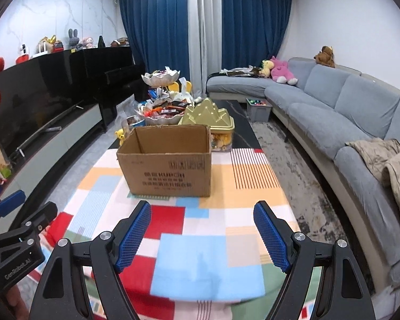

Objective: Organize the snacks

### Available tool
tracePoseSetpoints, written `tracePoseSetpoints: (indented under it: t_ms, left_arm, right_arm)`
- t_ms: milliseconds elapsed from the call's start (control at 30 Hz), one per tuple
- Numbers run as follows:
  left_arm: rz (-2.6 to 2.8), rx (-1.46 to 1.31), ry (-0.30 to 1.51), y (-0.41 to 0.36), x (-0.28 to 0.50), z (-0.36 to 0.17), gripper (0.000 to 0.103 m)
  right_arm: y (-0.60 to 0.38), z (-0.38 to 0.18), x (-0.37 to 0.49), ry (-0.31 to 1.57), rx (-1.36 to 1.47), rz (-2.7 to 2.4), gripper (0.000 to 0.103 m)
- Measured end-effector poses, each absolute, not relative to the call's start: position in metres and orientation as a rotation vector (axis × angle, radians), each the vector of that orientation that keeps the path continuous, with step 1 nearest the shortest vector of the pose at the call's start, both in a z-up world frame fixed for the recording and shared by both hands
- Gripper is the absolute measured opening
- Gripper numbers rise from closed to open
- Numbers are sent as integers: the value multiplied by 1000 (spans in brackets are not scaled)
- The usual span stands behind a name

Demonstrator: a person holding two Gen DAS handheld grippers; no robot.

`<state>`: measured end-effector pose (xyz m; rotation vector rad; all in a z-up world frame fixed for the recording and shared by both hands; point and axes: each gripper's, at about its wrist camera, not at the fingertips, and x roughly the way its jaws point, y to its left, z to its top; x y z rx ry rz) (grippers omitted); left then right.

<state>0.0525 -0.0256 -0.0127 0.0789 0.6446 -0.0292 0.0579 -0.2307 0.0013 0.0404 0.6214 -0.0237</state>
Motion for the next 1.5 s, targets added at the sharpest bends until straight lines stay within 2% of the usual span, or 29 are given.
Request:
tracePoseSetpoints:
  t_ms: [367, 533, 1033, 1067, 1133, 1500]
  left_arm:
    - [-13, 80, 652, -18, 20, -18, 77]
    - [28, 65, 610, -9, 5, -14, 87]
    - [51, 48, 613, -6, 4, -16, 97]
    - [51, 48, 612, -6, 3, -15, 97]
    - [49, 46, 608, -5, 2, -15, 98]
    - [49, 45, 611, -6, 1, -15, 98]
  right_arm:
    - [-222, 8, 27, 611, 15, -16, 80]
    - [-223, 10, 21, 602, 15, -40, 80]
    - [-222, 13, 13, 582, 3, -56, 80]
    - [-222, 13, 13, 581, 2, -56, 80]
    - [-222, 14, 13, 575, 2, -60, 87]
    - [-222, 13, 14, 571, 0, -58, 88]
